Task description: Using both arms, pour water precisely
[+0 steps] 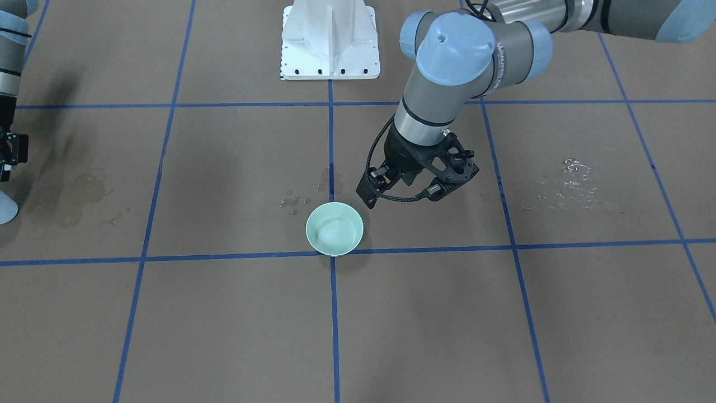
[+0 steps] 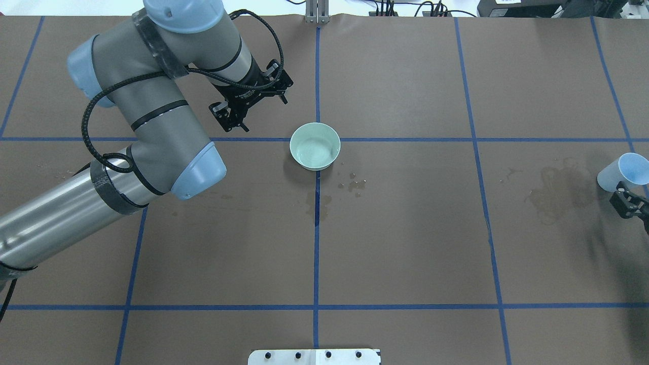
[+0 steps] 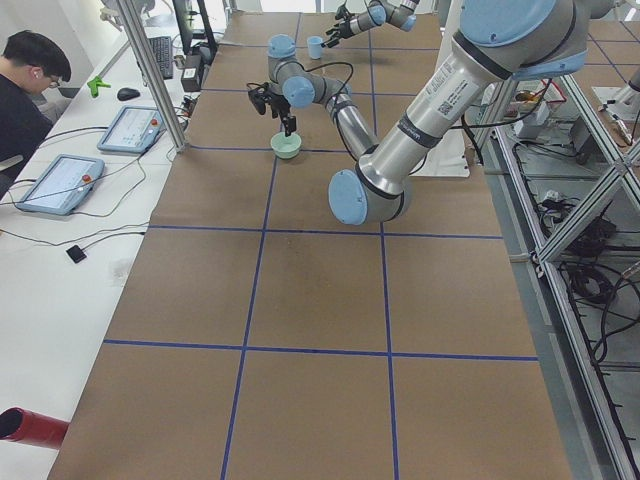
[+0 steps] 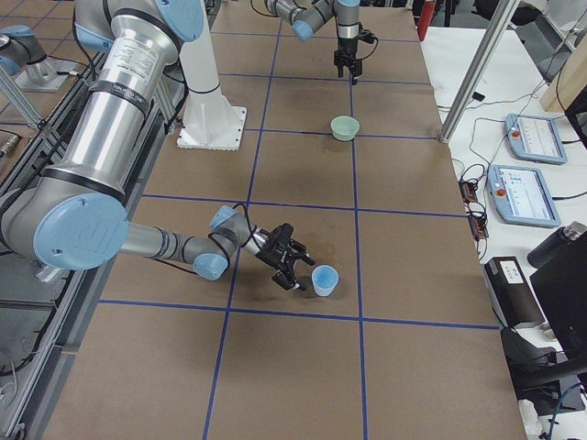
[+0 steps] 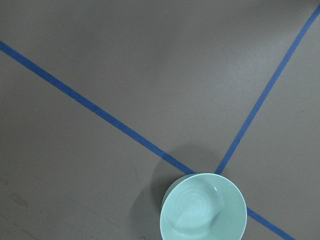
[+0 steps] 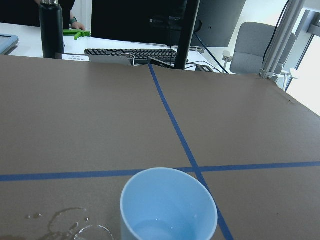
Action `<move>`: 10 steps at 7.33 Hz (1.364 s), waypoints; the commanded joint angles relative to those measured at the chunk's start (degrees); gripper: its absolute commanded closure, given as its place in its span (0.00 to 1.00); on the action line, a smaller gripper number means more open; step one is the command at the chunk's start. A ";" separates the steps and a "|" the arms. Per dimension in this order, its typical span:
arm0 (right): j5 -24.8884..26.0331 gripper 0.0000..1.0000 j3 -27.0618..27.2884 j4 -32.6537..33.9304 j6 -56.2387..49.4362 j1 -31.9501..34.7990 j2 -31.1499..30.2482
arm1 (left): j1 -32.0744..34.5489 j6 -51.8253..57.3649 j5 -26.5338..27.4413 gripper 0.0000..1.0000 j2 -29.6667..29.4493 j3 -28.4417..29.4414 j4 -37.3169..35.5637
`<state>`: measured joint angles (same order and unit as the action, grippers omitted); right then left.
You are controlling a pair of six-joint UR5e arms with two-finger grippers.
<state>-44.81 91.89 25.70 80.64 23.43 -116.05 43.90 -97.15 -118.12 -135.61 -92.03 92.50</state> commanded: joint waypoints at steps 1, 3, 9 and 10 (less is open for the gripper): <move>2.88 0.00 -8.64 -8.72 -3.29 -0.76 3.80 | 0.04 0.03 0.00 0.00 0.61 -0.52 -0.04; 2.97 0.00 -8.48 -8.74 -3.82 -0.76 3.81 | 0.04 0.03 0.00 0.00 1.22 -0.87 -0.04; 3.50 0.00 -8.91 -8.74 -6.80 -0.76 6.71 | 0.04 0.03 0.00 0.00 1.58 -0.87 -0.04; 3.42 0.00 -9.09 -8.91 -9.33 -0.76 7.50 | -0.04 -0.06 0.00 0.00 1.40 -0.87 -0.12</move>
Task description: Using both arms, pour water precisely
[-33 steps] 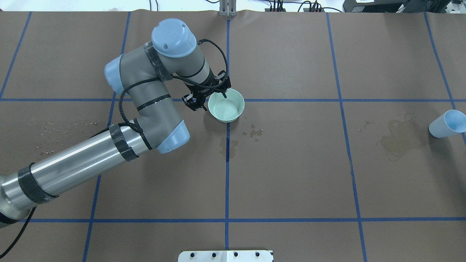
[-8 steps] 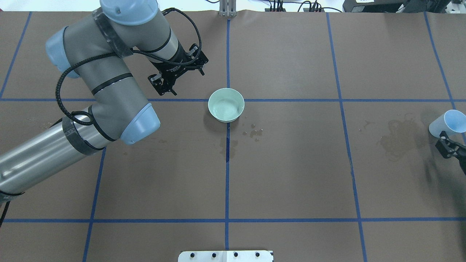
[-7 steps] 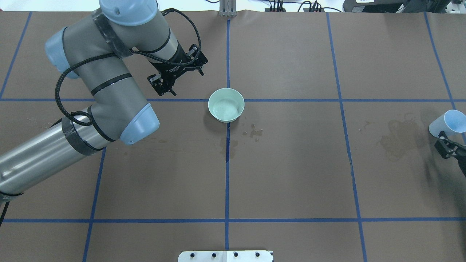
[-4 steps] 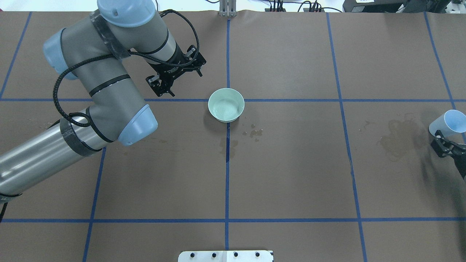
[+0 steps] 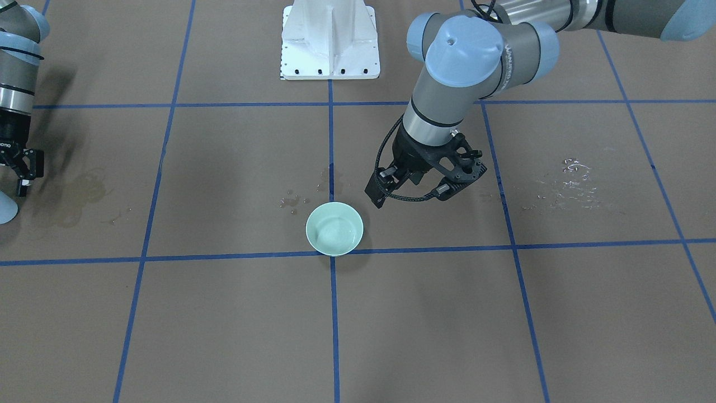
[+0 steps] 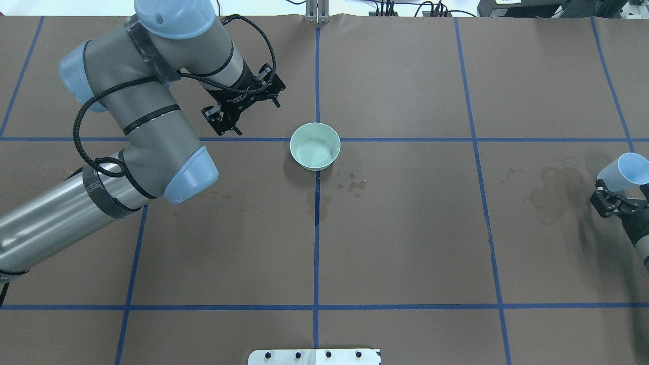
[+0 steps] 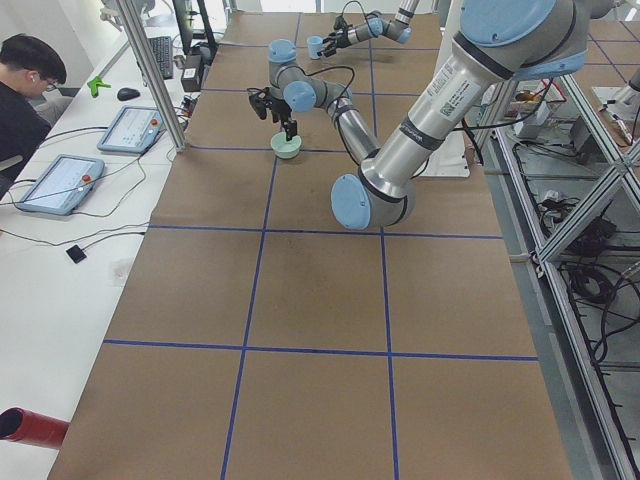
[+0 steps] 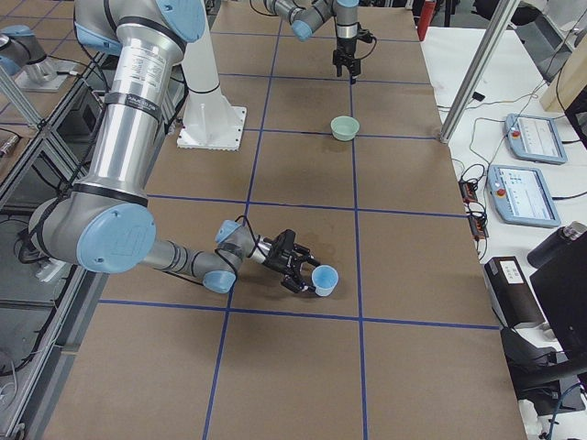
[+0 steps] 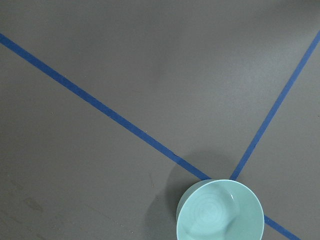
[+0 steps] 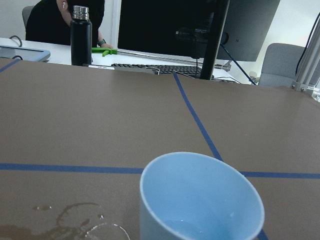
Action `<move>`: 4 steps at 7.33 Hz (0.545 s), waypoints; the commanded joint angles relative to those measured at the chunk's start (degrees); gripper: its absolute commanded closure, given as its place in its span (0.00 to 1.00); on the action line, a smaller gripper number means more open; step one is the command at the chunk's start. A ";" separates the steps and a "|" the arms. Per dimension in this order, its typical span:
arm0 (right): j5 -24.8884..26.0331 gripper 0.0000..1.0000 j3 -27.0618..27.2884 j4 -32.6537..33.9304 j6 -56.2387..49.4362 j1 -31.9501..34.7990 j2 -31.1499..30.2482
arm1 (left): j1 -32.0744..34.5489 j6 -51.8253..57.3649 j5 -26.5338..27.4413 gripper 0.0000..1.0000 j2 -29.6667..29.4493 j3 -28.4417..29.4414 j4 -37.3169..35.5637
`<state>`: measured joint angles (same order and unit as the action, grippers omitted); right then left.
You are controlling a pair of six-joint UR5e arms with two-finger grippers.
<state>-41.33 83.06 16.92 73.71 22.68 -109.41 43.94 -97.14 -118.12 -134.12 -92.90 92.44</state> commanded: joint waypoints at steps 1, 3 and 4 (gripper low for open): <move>-0.16 0.00 -0.36 -0.48 -3.47 0.09 1.12 | -0.08 -0.07 0.00 0.00 -0.09 0.00 -0.07; -0.24 0.00 -0.45 -0.57 -3.48 0.18 1.13 | -0.08 -0.07 0.00 0.00 -0.35 -0.09 -0.07; -0.42 0.00 -0.53 -0.57 -3.40 0.61 1.04 | -0.08 -0.07 -0.09 0.00 -0.53 -0.09 -0.07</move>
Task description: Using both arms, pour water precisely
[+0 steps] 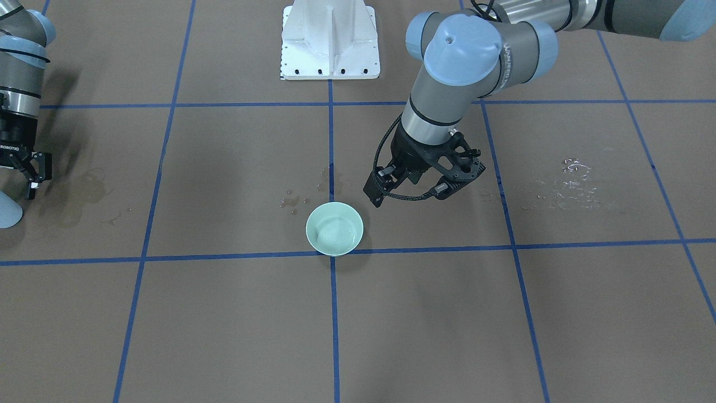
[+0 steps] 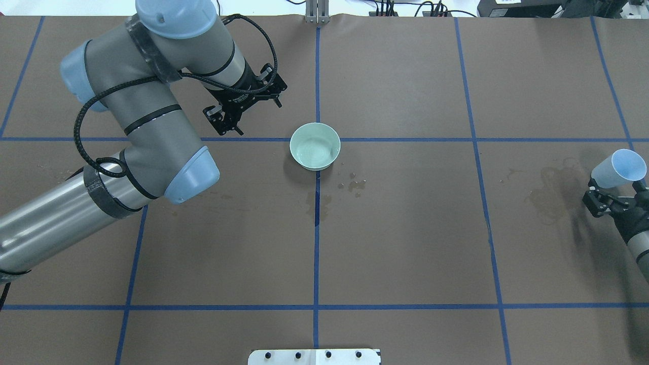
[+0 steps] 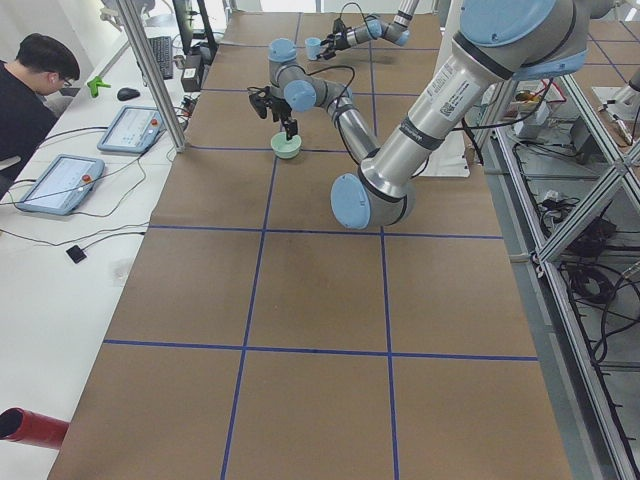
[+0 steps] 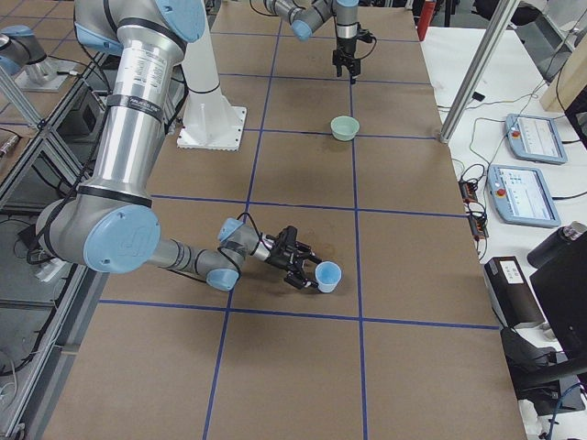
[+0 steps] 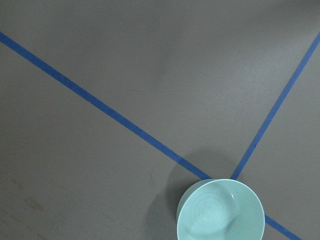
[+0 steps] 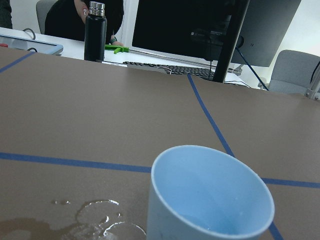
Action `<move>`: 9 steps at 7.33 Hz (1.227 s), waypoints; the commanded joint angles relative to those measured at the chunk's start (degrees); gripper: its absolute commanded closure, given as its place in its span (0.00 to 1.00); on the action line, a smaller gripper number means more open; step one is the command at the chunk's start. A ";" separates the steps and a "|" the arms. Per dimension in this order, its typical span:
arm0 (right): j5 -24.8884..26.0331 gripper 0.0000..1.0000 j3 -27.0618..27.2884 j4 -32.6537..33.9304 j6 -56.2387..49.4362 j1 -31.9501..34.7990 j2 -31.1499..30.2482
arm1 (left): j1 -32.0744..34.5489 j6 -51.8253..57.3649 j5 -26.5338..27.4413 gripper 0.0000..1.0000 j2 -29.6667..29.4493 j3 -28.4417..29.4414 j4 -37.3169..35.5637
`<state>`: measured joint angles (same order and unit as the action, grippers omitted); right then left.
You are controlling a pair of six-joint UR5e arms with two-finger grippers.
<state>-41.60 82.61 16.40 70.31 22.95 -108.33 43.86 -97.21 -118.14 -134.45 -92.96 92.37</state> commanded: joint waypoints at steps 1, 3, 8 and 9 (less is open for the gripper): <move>-0.32 0.00 -0.08 0.04 0.00 1.12 -0.04 | 0.00 0.00 -0.07 0.00 -0.20 -0.03 -0.09; -0.41 0.00 -0.61 0.04 0.09 2.36 0.05 | 0.00 0.00 -0.07 0.00 -0.11 -0.03 -0.09; -3.12 0.00 -3.95 0.04 -1.05 5.78 3.22 | 0.00 -0.18 -0.07 0.00 0.50 0.06 0.00; -3.14 0.00 -3.95 0.04 -1.31 6.14 3.30 | 0.00 -0.18 -0.07 0.00 0.42 0.06 0.00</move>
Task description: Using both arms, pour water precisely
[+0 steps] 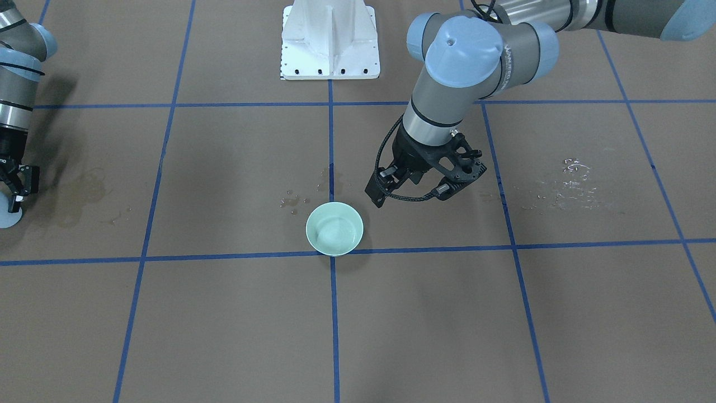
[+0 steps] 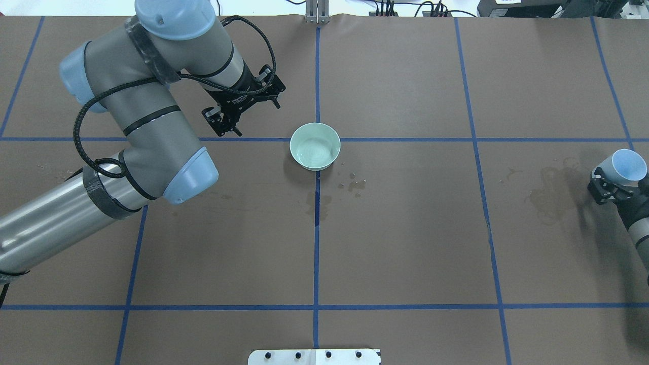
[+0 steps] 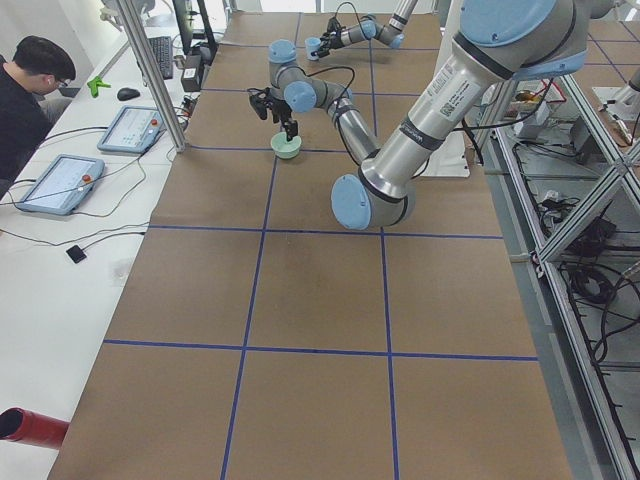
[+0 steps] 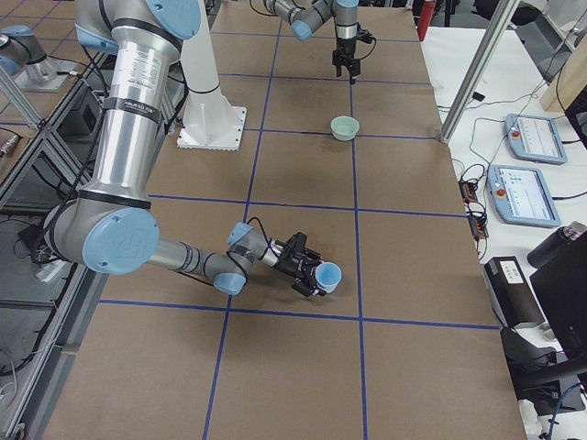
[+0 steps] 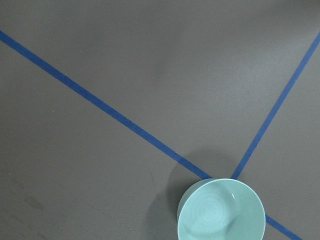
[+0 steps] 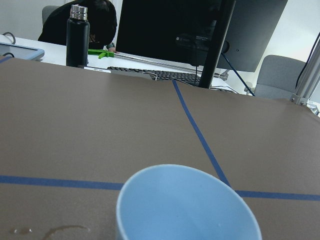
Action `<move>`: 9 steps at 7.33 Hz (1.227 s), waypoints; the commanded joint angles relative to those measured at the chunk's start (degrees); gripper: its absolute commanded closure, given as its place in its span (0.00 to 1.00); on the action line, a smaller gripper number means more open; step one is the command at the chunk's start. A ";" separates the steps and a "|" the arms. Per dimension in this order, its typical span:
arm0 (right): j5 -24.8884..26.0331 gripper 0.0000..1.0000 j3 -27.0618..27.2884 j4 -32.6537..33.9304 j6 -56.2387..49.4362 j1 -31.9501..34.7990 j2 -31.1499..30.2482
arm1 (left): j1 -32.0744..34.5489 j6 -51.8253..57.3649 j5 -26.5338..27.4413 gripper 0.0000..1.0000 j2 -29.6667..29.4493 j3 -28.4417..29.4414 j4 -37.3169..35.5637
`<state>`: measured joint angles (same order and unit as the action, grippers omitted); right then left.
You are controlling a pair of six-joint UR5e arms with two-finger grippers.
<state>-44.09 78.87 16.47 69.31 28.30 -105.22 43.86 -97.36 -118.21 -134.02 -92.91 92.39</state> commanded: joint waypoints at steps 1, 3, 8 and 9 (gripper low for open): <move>-0.99 0.00 -0.20 0.05 -0.32 0.88 0.45 | 0.00 -0.02 0.00 0.00 -0.01 0.01 -0.01; -2.66 0.08 -0.47 0.05 -1.45 2.45 1.95 | 0.00 -0.02 0.00 0.00 -0.10 -0.07 -0.01; -19.97 1.00 0.32 -0.12 -16.31 16.63 6.50 | 0.08 0.06 -0.26 0.00 -0.28 -1.56 -0.19; -28.51 1.00 0.41 -0.12 -24.84 22.79 8.96 | 0.26 0.24 -0.44 0.00 -0.01 -3.22 -0.28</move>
<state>-62.59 79.02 16.39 54.06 43.78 -98.85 43.96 -97.34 -118.45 -134.32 -94.63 92.19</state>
